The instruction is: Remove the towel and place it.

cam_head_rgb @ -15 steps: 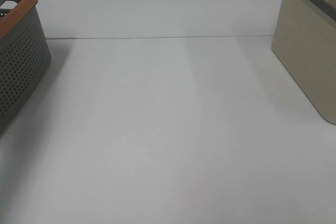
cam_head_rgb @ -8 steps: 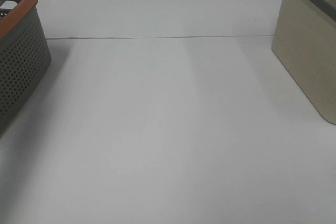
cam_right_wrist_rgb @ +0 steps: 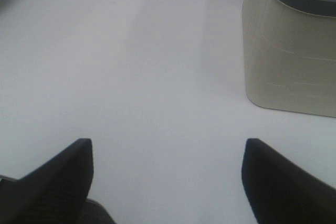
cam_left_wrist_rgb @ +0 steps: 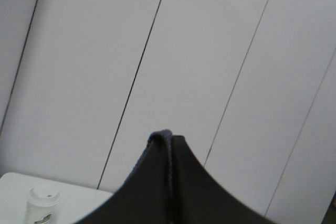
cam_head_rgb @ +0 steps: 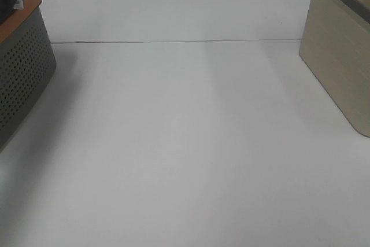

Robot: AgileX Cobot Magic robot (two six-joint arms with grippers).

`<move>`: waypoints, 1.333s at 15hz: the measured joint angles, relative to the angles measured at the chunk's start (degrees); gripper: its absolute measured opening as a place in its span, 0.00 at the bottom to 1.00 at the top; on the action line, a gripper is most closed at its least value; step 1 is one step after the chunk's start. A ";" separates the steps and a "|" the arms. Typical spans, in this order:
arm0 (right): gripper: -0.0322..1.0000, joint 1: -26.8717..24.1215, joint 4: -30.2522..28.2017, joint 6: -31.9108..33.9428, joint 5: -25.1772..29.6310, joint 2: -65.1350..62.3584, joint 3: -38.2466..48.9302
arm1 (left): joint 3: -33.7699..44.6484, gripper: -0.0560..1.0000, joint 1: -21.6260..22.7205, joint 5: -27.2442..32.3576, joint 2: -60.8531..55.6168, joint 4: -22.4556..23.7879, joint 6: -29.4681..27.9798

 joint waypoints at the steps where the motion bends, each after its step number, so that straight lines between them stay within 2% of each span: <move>1: 0.77 0.00 0.00 0.00 0.00 0.00 0.00 | 0.00 0.05 -0.06 -2.92 0.00 -0.06 -0.23; 4: 0.77 0.00 0.00 0.00 0.00 0.00 0.00 | 0.00 0.05 -0.06 -15.07 0.00 -0.34 -2.01; 5: 0.77 0.00 0.00 0.00 0.00 0.00 0.00 | 0.00 0.05 -0.06 -19.08 0.00 -0.34 -4.98; 10: 0.77 0.00 0.00 0.00 0.00 0.00 0.00 | -0.29 0.05 -0.06 -28.19 1.09 0.00 -15.58; 12: 0.77 0.00 0.00 0.00 0.00 0.00 0.00 | -2.12 0.05 -1.20 -28.76 2.29 1.49 -19.71; 14: 0.77 0.00 0.00 0.00 0.00 0.00 0.00 | -7.51 0.05 -4.76 -28.88 4.13 8.08 -22.00; 15: 0.77 0.00 0.00 0.00 0.00 0.00 0.00 | -12.89 0.05 -8.88 -28.07 5.84 15.87 -24.24; 16: 0.77 0.00 0.00 0.00 0.00 0.00 0.00 | -14.32 0.05 -10.31 -27.56 6.59 18.68 -26.07; 18: 0.77 0.00 0.00 0.00 0.00 0.00 0.00 | -14.95 0.05 -10.89 -26.76 7.68 22.98 -29.22; 20: 0.77 0.00 0.00 0.00 0.00 0.00 0.00 | -14.95 0.05 -10.89 -26.24 9.34 31.00 -35.12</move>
